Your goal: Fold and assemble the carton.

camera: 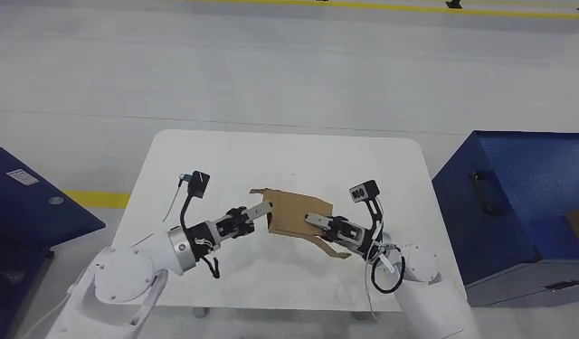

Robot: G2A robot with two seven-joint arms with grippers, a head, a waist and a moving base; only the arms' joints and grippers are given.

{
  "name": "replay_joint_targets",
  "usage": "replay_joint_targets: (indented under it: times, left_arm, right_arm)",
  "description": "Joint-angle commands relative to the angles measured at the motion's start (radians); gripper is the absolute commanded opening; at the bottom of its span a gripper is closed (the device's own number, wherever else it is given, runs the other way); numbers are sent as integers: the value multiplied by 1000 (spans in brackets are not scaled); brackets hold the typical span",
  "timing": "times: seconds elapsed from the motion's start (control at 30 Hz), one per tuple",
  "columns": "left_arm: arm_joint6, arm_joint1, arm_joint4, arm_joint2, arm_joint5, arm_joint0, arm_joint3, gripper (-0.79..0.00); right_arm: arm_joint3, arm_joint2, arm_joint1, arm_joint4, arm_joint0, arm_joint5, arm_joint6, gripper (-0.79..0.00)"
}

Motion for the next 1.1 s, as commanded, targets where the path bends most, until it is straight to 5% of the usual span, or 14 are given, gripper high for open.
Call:
replay_joint_targets:
  times: [0.0, 0.23, 1.07]
  left_arm:
    - [16, -1, 28, 12, 23, -9, 8, 0]
    - [15, -6, 53, 46, 97, -52, 58, 0]
    - [17, -8, 21, 41, 68, -45, 74, 0]
  right_arm:
    - [-3, -4, 0, 8, -1, -2, 7, -785]
    - [-14, -2, 2, 43, -9, -4, 29, -785]
    - [-7, -10, 4, 141, -16, 6, 58, -785]
